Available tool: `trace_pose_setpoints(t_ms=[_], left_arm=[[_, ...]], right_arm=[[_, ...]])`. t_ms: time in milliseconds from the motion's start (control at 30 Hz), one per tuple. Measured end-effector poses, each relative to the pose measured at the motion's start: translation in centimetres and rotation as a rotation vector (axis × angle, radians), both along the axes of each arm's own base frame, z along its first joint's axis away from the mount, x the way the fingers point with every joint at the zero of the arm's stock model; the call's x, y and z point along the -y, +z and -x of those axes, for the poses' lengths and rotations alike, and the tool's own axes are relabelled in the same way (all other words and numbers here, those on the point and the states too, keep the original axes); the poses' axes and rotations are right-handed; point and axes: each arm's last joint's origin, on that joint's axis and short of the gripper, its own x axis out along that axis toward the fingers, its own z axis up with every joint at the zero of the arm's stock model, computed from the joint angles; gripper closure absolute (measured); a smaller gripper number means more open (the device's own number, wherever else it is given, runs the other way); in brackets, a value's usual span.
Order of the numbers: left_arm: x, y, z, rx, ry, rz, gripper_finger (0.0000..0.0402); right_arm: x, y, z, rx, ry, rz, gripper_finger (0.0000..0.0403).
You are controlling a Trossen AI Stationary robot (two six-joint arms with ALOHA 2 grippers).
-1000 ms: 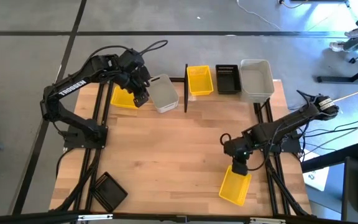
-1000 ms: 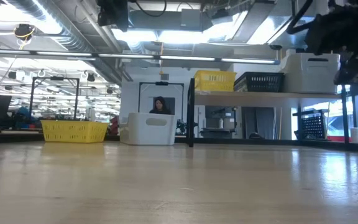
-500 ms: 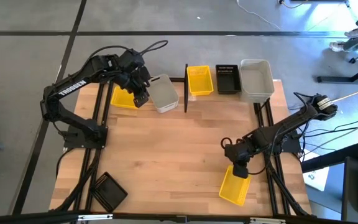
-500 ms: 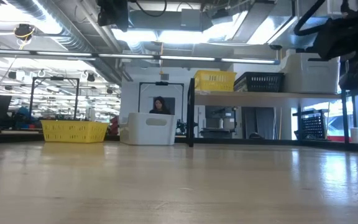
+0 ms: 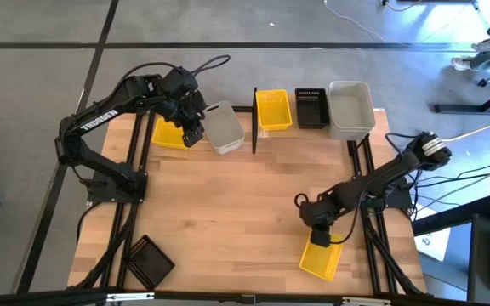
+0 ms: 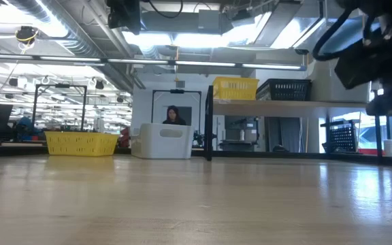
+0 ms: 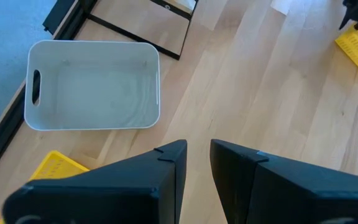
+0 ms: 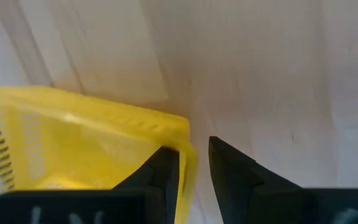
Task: Stack baskets on shelf by color
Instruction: Stack the yellow bin on top of the yellow bin on the shelf
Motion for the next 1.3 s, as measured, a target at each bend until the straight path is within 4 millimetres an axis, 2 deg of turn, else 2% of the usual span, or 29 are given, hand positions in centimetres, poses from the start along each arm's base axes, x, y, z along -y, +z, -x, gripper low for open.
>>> trace_pose_setpoints(t_ms=[167, 267, 333, 467, 567, 733, 867, 1033, 1300], left_arm=[[0.0, 0.0, 0.0, 0.0, -0.001, 0.0, 0.0339], [0.0, 0.0, 0.0, 0.0, 0.0, 0.0, 0.0339], [0.0, 0.0, 0.0, 0.0, -0.001, 0.0, 0.0339], [0.0, 0.0, 0.0, 0.0, -0.001, -0.001, 0.0339], [0.0, 0.0, 0.0, 0.002, -0.001, -0.001, 0.0339], [0.0, 0.0, 0.0, 0.003, -0.015, -0.013, 0.0339], [0.0, 0.1, -0.1, 0.006, -0.044, -0.039, 0.0339], [0.0, 0.1, -0.1, 0.002, -0.075, -0.061, 0.0339], [0.5, 0.6, -1.0, 0.076, -0.13, -0.082, 0.0339]], right_arm=[[-0.4, -1.4, -0.8, -0.018, -0.009, -0.001, 0.032], [-0.5, -1.8, -1.2, -0.037, -0.009, -0.057, 0.035], [-0.4, -1.7, -1.6, -0.042, -0.011, -0.106, 0.0385], [0.1, -0.2, -2.6, -0.023, -0.032, -0.139, 0.0398], [0.6, 1.9, -3.6, -0.014, -0.019, -0.136, 0.04], [2.0, 6.7, -4.8, -0.04, 0.046, -0.081, 0.0401], [3.9, 10.7, -4.8, -0.081, 0.072, 0.033, 0.0402], [6.5, 15.6, -5.4, 0.017, 0.124, 0.107, 0.0402], [12.3, 21.5, -5.7, 0.203, 0.251, 0.494, 0.0403]])
